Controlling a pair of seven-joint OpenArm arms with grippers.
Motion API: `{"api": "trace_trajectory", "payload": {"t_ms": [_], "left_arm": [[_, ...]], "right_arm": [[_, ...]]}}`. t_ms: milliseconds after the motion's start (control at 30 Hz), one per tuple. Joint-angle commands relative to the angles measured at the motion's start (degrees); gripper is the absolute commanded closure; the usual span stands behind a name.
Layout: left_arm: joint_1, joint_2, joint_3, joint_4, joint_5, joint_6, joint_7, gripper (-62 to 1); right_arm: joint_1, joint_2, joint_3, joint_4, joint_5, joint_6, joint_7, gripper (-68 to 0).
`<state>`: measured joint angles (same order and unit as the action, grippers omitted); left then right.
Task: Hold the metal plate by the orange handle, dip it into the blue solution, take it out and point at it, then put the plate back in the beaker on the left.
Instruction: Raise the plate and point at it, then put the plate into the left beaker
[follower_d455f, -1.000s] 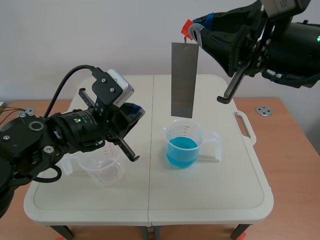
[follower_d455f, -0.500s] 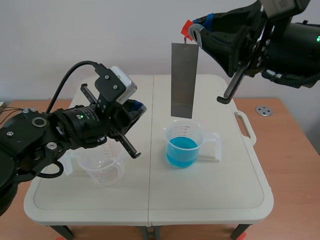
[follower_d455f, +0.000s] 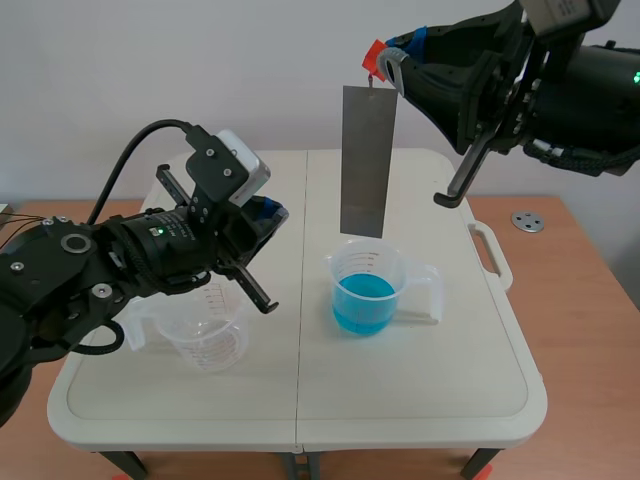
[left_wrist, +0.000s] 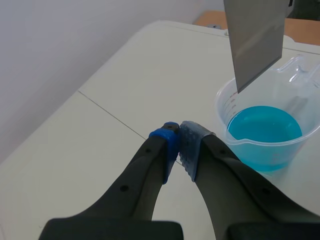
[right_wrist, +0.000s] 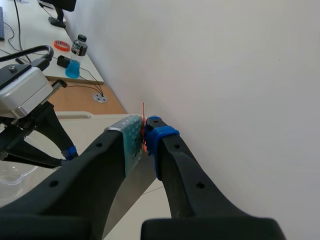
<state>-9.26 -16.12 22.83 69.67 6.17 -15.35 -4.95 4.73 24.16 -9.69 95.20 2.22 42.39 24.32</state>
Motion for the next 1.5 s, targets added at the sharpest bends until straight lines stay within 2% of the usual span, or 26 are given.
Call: {"api": "trace_trajectory", "payload": {"t_ms": [0,367,633,1033,1267,1333,1467], "left_arm": [[1.46,-2.49,-1.25,2.23,-1.84,0.83,-1.36,-3.6],[15.58,-14.45,-10.51,13.92,-9.14,0.85,-3.82,-3.6],[29.86,-19.96,-20.81,19.71,-12.76,0.83,-8.02,-3.6],[50.51,-21.07,-35.74,24.13,-13.11,0.81,-15.76,-3.6],[59.36,-21.05,-40.87,24.11,-14.69,0.81,-18.71,-3.6],[61.46,-21.03,-41.94,24.11,-15.82,0.79,-18.73,-3.6],[64.89,-20.72,-43.34,24.11,-16.09,0.81,-19.74,-3.6]], "right_arm": [[0.66,0.44,0.79,1.20,1.27,0.33,0.90,-1.3],[0.66,0.44,0.79,1.20,1.27,0.33,0.87,-1.3],[0.68,0.44,0.79,1.20,1.40,0.33,0.94,-1.3],[0.83,0.44,0.72,2.64,2.56,0.33,0.85,-1.3],[1.03,0.26,0.33,4.35,2.56,0.33,0.87,-1.3],[1.36,0.28,-0.55,4.44,2.54,0.33,0.81,-1.3],[2.64,0.26,-3.17,4.44,2.56,0.33,0.42,-1.3]]}}
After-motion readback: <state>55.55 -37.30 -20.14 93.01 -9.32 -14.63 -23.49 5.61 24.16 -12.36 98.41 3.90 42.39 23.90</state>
